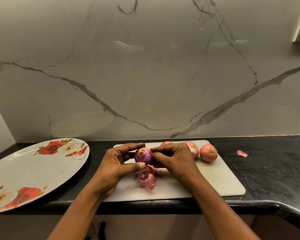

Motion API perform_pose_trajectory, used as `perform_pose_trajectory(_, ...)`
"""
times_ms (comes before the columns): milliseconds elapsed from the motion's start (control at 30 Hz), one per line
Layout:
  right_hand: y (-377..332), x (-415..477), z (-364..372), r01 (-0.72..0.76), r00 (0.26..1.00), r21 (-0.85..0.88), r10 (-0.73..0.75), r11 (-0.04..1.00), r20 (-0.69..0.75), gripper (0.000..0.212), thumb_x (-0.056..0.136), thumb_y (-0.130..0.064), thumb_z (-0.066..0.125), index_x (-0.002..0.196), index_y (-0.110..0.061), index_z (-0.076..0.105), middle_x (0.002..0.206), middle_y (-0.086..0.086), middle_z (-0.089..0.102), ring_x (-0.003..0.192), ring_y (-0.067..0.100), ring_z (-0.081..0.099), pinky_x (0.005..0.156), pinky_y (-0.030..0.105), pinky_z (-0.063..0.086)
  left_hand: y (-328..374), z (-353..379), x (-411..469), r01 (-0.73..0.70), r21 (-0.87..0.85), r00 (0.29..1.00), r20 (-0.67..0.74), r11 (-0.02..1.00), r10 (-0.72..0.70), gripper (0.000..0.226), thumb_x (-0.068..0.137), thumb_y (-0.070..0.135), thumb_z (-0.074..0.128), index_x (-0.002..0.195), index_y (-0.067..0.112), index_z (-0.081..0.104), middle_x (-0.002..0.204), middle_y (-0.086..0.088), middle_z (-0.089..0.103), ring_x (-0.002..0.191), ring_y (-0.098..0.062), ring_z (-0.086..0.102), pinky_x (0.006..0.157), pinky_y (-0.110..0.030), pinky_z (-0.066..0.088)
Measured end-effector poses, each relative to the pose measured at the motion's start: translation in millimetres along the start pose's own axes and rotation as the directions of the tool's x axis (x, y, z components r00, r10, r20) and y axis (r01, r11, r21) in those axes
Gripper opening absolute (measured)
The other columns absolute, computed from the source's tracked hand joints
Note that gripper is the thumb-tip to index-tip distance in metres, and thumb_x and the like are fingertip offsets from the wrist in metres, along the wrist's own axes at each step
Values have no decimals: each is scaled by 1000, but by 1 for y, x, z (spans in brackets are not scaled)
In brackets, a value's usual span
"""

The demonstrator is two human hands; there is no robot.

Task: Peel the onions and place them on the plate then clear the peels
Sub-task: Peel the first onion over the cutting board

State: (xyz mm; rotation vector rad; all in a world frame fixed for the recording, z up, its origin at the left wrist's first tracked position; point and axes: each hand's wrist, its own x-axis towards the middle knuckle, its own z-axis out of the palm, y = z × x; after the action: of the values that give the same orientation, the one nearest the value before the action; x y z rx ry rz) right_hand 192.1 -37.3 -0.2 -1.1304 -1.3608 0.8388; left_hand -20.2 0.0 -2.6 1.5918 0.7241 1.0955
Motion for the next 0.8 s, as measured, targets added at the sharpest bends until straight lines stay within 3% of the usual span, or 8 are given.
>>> perform_pose_trajectory(233, 1, 1, 0, 3, 999, 22, -2, 1000, -49, 19, 94, 4, 70, 99, -11, 81, 86, 8, 81, 78, 23, 81, 76, 33, 66, -1, 0, 1, 10, -103, 1000, 14, 995, -8, 61, 77, -5, 81, 135, 10, 68, 132, -11, 73, 120, -30, 71, 94, -36, 62)
perform_pose_trajectory(333, 1, 0, 0, 23, 998, 20, -22, 1000, -62, 20, 94, 4, 70, 99, -10, 82, 89, 7, 81, 81, 21, 81, 76, 31, 65, -1, 0, 1, 9, -95, 1000, 12, 995, -8, 62, 77, -7, 81, 134, 10, 68, 134, -11, 72, 121, -31, 71, 95, -39, 62)
perform_pose_trajectory(433, 0, -2, 0, 23, 999, 27, -22, 999, -39, 13, 96, -8, 74, 106, -10, 83, 96, 5, 81, 87, 20, 80, 78, 36, 67, -2, -1, 1, 6, -74, 1000, 4, 997, -6, 64, 77, -10, 82, 136, 11, 67, 135, -9, 71, 122, -30, 70, 96, -44, 62)
perform_pose_trajectory(567, 2, -2, 0, 48, 999, -25, -48, 999, 0, 25, 90, -25, 85, 113, -17, 82, 103, 0, 82, 96, 16, 79, 82, 38, 67, -1, 0, 1, 5, -92, 1000, -11, 996, -6, 64, 74, -10, 83, 134, 10, 68, 131, -10, 73, 120, -30, 71, 91, -39, 63)
perform_pose_trajectory(800, 4, 0, -1, 81, 997, -20, -81, 997, -7, 12, 93, -15, 80, 105, -17, 83, 96, 2, 82, 90, 19, 80, 82, 40, 67, 1, 0, 1, 4, -76, 1000, -11, 997, -4, 63, 71, -6, 85, 131, 10, 71, 130, -10, 73, 120, -29, 72, 92, -39, 63)
